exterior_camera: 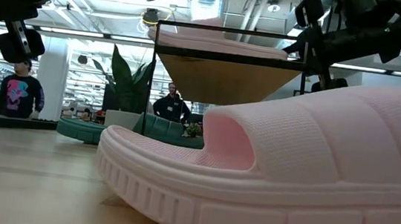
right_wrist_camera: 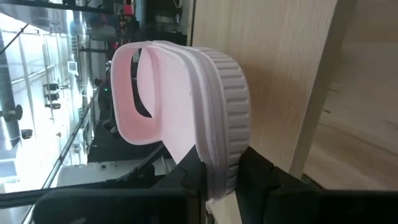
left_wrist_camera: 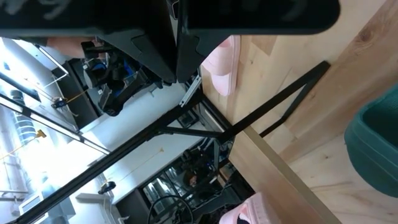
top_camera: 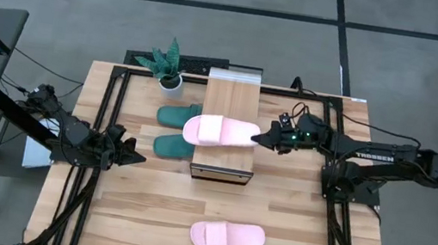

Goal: Pick and place slides into the shelf
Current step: Put the top pink slipper on the shelf

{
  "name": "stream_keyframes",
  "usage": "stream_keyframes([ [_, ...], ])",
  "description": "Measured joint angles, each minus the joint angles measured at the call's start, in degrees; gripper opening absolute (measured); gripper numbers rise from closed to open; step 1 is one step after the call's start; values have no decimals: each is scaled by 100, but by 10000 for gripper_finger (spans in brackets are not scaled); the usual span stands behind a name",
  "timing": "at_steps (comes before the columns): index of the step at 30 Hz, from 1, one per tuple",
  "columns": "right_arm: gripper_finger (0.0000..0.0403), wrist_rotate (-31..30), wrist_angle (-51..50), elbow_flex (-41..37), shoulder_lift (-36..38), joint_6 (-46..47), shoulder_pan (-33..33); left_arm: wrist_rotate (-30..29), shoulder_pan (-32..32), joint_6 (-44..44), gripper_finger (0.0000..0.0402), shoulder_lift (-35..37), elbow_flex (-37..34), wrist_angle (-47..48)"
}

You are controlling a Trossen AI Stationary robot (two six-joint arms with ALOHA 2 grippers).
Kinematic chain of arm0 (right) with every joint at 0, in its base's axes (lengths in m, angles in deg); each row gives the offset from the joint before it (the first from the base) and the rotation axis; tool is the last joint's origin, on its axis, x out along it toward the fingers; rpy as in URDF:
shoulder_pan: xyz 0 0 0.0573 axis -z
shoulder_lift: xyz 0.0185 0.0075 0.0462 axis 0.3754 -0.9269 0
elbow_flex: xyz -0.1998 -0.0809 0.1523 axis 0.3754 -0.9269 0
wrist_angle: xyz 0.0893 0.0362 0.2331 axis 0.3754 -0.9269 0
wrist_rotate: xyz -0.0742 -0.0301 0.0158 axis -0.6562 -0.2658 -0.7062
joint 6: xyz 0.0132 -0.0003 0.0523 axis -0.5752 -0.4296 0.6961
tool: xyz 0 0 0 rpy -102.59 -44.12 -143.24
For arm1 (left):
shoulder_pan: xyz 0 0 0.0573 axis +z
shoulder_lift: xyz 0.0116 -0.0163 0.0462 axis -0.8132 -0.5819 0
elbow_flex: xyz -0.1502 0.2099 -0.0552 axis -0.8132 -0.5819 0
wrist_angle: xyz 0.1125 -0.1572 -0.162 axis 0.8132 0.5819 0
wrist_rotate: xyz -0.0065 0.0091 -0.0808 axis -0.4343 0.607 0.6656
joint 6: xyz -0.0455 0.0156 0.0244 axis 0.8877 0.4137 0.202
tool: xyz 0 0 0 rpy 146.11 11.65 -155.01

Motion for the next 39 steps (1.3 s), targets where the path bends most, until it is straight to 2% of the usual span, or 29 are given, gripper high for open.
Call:
stream_keyframes([
  [6, 44, -13, -433, 0, 0, 15, 0, 17, 0, -115, 0, 0, 0, 1],
  [31, 42, -114, -743, 2, 0, 0, 11, 19, 0, -164, 0, 0, 0, 1],
  [39, 97, -138, -767, 2, -4, -51, 11, 19, 0, -172, 0, 0, 0, 1],
])
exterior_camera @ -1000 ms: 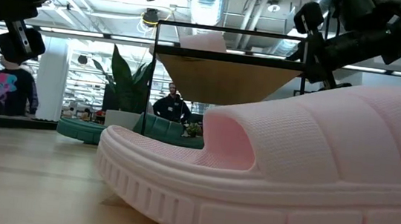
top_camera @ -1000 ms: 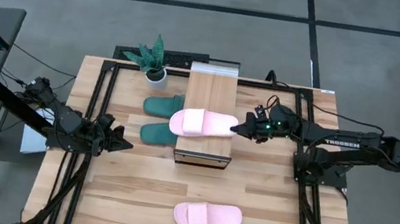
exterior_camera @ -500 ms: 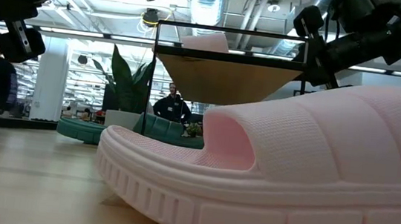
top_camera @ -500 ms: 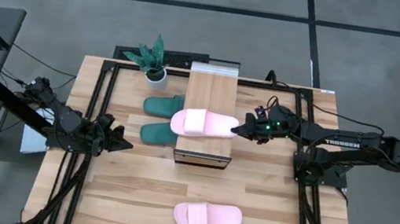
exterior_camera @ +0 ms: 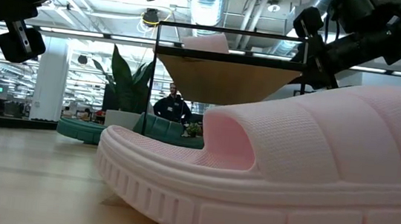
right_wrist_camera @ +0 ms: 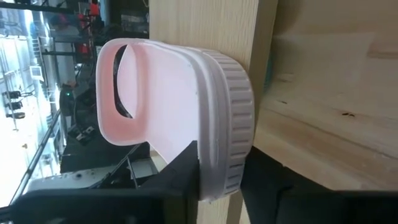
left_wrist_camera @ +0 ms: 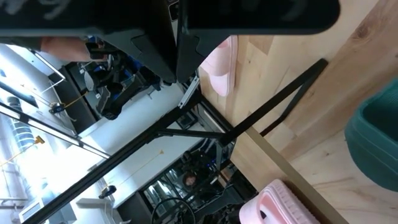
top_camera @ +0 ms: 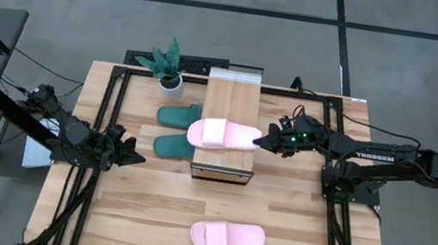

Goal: Pick and place slides into the shelf
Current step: Put the top pink slipper on the shelf

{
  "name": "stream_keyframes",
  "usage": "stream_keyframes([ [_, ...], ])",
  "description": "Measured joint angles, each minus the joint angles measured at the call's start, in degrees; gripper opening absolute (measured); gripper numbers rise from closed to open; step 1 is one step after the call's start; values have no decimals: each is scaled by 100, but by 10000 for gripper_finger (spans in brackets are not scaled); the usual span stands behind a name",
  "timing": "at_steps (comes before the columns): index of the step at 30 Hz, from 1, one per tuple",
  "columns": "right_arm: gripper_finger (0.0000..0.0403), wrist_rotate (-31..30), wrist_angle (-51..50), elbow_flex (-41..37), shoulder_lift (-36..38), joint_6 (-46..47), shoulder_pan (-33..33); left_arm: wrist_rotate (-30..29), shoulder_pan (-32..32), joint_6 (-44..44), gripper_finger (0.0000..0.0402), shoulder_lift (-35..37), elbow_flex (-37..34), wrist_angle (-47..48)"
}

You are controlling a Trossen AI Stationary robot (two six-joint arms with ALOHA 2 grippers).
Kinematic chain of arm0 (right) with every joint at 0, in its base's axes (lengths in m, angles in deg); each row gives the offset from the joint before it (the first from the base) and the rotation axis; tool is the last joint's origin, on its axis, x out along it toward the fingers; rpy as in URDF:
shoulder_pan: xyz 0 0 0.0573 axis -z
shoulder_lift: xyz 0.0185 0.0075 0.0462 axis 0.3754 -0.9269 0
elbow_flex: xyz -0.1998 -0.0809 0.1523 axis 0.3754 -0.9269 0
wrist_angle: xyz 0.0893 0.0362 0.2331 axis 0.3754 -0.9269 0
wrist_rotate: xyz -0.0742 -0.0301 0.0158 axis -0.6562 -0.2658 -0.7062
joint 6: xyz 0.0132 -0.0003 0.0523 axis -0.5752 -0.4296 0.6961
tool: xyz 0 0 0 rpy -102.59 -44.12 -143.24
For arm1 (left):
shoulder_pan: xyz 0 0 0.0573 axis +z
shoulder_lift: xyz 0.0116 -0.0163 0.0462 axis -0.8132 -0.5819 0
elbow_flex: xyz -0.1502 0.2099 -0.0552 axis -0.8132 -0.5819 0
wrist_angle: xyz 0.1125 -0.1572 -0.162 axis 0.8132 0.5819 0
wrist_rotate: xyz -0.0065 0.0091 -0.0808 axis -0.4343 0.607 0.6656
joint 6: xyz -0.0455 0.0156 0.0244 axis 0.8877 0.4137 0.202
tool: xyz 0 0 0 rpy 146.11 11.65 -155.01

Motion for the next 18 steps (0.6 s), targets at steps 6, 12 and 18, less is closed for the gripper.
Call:
stream_keyframes([
  [6, 127, -109, -9, 0, 0, -116, 0, 0, 0, 0, 0, 0, 0, 0],
  [12, 154, -167, -11, 0, -2, -253, 152, 0, 0, 1, 0, 0, 0, 1],
  [18, 182, -1, -11, 0, -4, -411, 375, 0, 0, 1, 0, 0, 0, 0],
])
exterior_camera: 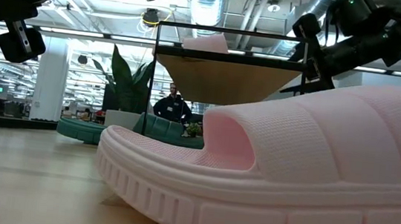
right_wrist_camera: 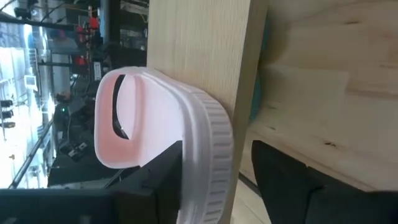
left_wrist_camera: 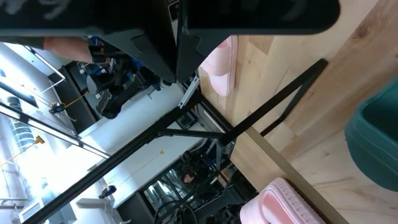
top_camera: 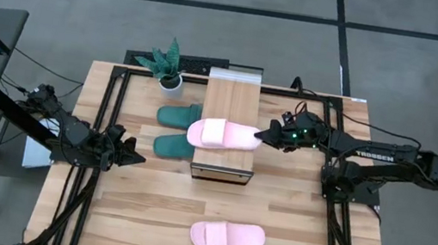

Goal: Pick and place slides into the shelf
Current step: Put the top pink slipper on the shelf, then put the pink slipper on the shelf

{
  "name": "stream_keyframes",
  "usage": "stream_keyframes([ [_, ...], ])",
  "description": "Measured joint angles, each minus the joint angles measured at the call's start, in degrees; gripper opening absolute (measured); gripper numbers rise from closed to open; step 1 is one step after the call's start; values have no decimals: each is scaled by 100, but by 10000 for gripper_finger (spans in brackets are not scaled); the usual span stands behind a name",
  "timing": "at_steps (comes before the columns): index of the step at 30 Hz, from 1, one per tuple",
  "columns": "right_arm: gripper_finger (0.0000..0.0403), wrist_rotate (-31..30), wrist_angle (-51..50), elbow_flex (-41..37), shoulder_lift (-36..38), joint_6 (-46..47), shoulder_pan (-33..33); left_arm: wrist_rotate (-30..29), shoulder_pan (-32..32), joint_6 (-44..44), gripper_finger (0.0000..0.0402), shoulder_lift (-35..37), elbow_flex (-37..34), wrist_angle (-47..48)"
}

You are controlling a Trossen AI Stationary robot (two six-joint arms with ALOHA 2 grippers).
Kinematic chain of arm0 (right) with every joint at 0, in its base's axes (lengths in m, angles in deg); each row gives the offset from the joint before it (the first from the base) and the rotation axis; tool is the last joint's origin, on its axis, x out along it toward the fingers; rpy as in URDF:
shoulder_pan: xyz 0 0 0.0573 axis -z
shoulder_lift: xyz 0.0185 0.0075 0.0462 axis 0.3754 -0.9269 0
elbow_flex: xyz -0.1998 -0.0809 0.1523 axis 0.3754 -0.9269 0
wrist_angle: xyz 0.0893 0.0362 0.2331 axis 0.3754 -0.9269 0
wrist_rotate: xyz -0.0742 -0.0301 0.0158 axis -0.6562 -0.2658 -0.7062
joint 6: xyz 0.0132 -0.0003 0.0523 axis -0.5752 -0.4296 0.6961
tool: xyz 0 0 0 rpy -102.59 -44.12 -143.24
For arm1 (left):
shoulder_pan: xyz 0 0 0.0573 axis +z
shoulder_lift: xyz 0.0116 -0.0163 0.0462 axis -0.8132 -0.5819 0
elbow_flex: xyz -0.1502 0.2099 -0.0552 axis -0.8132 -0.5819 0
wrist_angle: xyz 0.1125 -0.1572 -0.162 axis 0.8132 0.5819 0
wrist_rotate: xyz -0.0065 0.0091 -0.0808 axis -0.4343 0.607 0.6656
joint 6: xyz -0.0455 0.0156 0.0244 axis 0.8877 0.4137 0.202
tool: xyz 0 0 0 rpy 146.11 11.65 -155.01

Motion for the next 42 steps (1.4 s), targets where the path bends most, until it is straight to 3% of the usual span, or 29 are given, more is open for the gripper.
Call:
stream_keyframes([
  [12, 226, 628, -49, 0, 0, -253, 349, 0, 0, 0, 0, 0, 0, 0],
  [27, 230, 1697, -244, -3, 190, -835, 1020, 0, 0, 1, 0, 0, 0, 0],
  [37, 230, 2436, -161, -3, 1270, -956, 1561, 0, 0, -65, 0, 0, 0, 0],
  [42, 230, 2597, 125, -4, 2234, -944, 1233, -1, 0, -65, 0, 0, 0, 0],
])
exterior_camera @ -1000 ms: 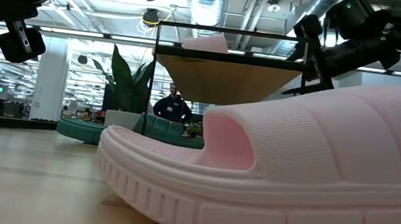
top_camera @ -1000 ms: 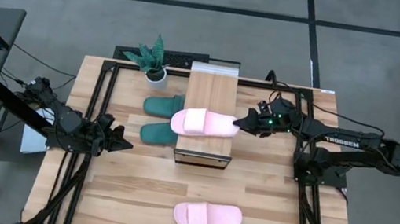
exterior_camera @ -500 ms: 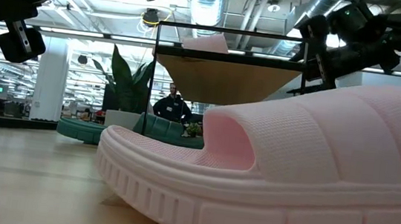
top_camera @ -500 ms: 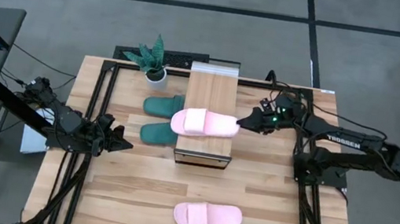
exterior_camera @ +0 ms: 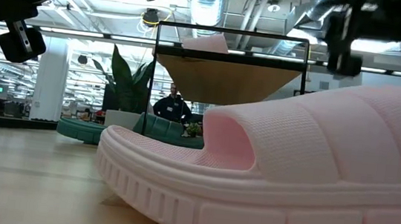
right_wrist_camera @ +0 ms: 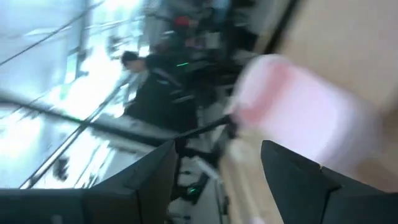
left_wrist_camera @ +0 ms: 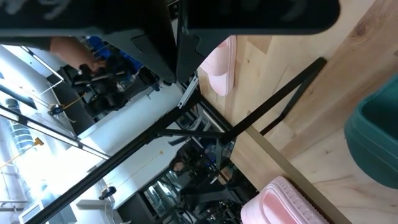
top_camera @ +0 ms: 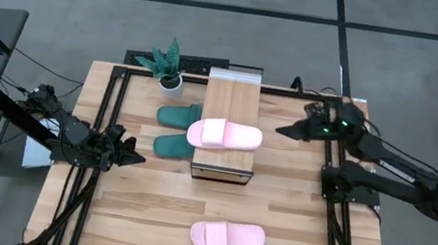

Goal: Pick and place slides into the shelf
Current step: Put the pink slipper on the shelf

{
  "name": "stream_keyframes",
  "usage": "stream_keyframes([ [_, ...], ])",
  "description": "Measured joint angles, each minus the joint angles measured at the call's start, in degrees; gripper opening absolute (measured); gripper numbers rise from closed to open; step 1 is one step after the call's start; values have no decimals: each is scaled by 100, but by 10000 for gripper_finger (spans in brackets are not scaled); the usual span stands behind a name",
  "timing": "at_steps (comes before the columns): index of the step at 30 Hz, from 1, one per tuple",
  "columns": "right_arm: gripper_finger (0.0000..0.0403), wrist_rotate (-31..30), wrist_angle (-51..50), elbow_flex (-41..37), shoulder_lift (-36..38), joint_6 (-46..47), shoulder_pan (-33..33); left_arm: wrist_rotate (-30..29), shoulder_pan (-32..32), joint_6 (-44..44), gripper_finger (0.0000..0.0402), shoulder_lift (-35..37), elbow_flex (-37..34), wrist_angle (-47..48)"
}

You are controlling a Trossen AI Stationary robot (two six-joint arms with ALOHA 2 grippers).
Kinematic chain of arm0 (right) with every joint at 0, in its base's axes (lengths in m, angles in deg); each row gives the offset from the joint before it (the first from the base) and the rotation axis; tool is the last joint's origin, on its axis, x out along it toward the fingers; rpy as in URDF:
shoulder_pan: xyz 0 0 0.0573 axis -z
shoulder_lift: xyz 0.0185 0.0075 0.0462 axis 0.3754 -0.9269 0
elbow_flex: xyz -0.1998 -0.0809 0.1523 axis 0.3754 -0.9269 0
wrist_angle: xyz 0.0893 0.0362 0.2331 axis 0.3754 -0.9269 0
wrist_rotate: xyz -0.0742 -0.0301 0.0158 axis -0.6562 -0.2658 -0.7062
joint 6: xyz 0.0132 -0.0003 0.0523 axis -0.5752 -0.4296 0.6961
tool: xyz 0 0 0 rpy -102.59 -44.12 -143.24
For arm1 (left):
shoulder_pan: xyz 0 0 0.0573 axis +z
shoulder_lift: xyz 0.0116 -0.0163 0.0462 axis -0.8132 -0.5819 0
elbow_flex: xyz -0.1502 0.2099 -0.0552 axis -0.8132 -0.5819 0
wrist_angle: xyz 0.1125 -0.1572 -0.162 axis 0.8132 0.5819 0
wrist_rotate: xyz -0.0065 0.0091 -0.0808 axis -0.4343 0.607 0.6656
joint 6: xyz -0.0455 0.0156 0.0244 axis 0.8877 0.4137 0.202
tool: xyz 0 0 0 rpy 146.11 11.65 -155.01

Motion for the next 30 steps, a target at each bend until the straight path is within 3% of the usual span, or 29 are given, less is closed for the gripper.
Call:
stream_keyframes([
  [4, 230, -885, -26, 0, 824, -8, -887, -11, 0, 1, 0, 0, 0, -2],
  [9, 230, -2736, -625, 2, 1446, -51, -2532, -142, 0, 1, 0, 0, -2, -8],
  [13, 230, -4360, -1898, 0, 1472, 292, -4014, -172, 2, 1, 0, 0, -2, -9],
  [18, 230, -6153, -3254, -4, 1203, 1635, -5559, -184, 0, 3, 0, 0, -2, -11],
  [22, 230, -6747, -3429, -4, 879, 2505, -6344, -183, 0, 3, 0, 0, -2, -11],
  [30, 230, -6803, -3415, -4, -261, 3727, -7150, -183, 0, 3, 0, 0, -2, -11],
])
